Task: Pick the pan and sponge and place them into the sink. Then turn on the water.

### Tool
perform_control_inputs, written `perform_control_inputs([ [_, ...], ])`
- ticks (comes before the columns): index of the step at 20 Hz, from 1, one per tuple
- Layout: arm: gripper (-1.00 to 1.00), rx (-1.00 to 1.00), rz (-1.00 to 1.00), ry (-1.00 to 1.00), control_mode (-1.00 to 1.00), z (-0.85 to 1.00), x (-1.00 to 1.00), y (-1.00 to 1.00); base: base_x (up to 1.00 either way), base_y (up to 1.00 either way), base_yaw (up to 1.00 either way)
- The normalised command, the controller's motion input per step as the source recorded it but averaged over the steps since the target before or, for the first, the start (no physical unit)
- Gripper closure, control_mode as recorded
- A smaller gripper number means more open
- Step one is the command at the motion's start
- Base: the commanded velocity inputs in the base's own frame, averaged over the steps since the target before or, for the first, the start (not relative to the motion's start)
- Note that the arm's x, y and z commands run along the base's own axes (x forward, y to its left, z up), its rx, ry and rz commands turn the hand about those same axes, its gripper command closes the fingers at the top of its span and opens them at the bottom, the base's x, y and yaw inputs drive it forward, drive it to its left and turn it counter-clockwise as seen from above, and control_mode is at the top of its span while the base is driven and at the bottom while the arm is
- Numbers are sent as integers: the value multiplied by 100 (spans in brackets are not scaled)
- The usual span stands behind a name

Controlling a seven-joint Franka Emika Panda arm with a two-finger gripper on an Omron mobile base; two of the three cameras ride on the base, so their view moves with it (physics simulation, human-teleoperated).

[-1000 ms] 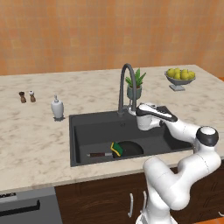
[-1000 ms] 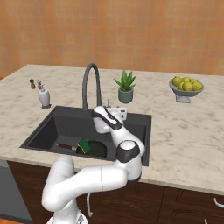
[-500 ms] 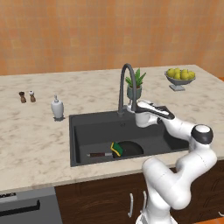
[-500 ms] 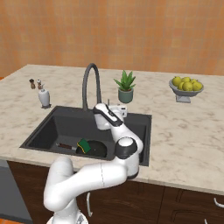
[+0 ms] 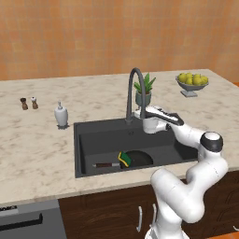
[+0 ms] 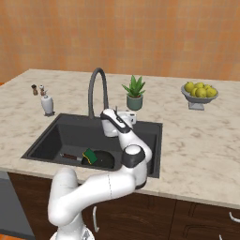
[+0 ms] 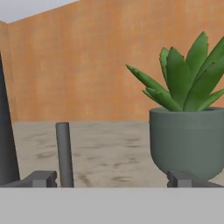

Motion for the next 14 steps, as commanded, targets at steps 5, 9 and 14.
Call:
perform_control_inputs([
  [5,-100,0,0,0,-100,0,15,0,0,0,0],
  [9,-100,0,0,0,-100,0,11,0,0,0,0],
  [14,-100,0,0,0,-100,0,4,0,0,0,0],
])
